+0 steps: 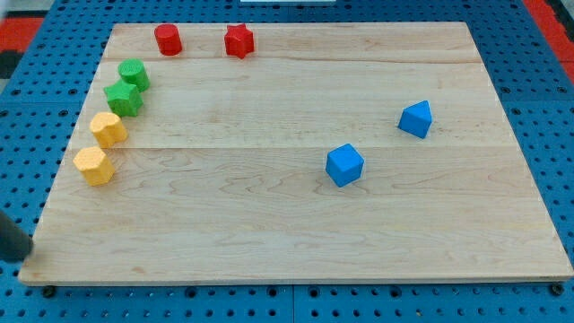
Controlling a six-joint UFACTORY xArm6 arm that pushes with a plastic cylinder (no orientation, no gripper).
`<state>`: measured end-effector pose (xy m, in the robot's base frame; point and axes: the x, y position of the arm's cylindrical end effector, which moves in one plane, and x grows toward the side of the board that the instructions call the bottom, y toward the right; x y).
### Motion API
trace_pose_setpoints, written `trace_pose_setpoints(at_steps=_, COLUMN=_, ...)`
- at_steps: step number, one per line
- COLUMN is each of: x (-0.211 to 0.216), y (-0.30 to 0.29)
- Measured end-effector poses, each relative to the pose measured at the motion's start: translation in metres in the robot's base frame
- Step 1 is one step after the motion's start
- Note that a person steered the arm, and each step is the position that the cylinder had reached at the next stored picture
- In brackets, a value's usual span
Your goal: Move the yellow hexagon towards the center of the board
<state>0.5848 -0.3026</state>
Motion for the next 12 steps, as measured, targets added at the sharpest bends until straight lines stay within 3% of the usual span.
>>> trace_pose_setpoints(at_steps=3, x=-0.088, y=0.022)
trace_pose_setpoints(at_steps=4, x=-0.088, y=0.094)
trace_pose_setpoints(at_steps=5, x=-0.103, y=0.125)
trace_pose_setpoints(at_steps=6, x=-0.089, y=0.123)
trace_pose_setpoints(at_steps=7, x=-0.075, y=0.082)
trace_pose_setpoints(at_steps=10, x=-0.152, y=0.105)
trace_pose_setpoints(at_steps=11, x=-0.157, y=0.141)
trace_pose_setpoints(at_steps=12, x=-0.158, y=0.141)
